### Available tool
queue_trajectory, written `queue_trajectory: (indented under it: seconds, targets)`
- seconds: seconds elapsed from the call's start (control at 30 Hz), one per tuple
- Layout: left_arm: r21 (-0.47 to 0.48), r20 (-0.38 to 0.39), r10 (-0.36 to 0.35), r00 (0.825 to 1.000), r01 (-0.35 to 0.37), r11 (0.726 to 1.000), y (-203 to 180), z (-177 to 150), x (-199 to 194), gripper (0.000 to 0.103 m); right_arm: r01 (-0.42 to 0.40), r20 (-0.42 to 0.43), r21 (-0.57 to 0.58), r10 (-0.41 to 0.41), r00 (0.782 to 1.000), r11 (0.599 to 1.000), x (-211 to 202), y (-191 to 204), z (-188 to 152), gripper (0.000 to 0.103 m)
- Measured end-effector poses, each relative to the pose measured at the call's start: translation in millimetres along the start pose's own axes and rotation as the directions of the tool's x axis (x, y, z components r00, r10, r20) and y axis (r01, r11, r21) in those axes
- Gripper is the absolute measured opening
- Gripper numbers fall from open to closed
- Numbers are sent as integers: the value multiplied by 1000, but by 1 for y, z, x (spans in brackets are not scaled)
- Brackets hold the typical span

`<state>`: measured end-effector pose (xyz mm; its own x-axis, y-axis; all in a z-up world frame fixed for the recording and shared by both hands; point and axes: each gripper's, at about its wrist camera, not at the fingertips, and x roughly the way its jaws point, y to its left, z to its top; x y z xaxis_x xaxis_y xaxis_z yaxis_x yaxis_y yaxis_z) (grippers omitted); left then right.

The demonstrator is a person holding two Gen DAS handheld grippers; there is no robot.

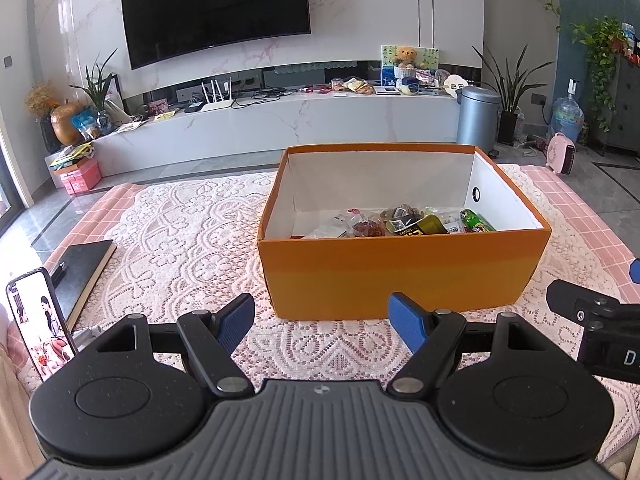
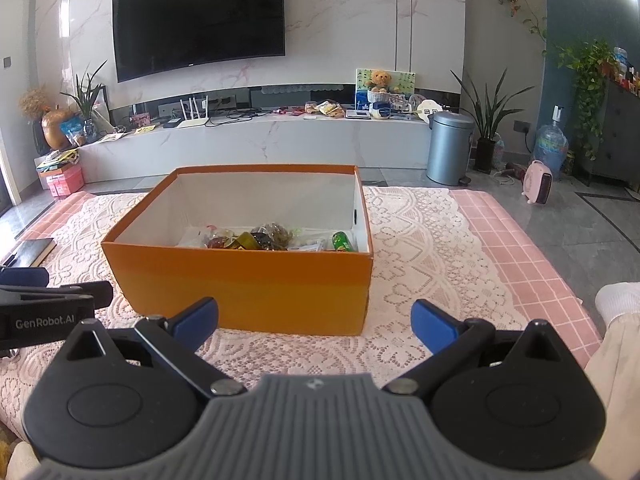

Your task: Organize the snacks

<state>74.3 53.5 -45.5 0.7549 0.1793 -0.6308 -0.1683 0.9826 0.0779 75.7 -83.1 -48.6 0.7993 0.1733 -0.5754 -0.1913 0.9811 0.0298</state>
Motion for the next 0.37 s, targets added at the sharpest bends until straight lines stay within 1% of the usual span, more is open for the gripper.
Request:
queue_trajectory:
  seconds: [0.37]
  targets:
    - [-3, -5, -4, 1000, 4, 1000, 2, -3, 3, 89, -4, -16, -7, 4, 1000, 1000, 6, 3, -1, 99]
